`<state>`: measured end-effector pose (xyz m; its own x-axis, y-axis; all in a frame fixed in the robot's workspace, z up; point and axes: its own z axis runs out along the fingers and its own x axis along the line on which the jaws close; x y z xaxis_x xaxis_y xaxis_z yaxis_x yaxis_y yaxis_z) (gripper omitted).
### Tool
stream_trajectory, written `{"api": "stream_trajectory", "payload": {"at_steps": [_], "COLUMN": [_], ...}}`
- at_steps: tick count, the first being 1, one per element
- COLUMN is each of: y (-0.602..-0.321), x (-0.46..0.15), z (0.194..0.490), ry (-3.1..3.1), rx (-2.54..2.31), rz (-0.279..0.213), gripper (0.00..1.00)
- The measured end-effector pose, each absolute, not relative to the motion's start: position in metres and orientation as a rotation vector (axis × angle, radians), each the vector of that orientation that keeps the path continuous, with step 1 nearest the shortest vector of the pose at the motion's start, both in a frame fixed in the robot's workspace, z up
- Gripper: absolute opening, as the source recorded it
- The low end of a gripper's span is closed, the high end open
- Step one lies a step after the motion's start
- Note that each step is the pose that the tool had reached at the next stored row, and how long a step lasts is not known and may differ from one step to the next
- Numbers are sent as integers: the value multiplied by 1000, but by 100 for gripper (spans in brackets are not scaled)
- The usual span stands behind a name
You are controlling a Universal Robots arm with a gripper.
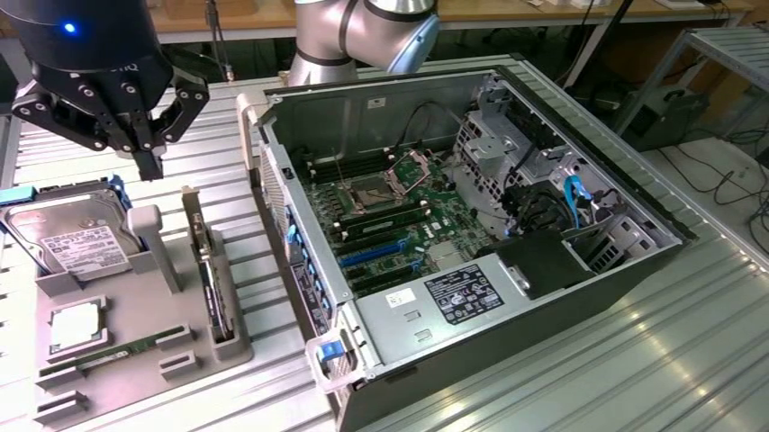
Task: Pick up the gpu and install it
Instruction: 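Reach for the gpu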
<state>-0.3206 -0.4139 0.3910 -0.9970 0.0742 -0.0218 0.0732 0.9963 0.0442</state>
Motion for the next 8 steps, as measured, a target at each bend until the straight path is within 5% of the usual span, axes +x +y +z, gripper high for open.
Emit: {"api": "stream_trajectory", "payload": {"at_steps": [8], "y": [-418], "x": [-319], "z": [389], "ry": [3132], "rx": [116], "rz": [67], "gripper": [11]}}
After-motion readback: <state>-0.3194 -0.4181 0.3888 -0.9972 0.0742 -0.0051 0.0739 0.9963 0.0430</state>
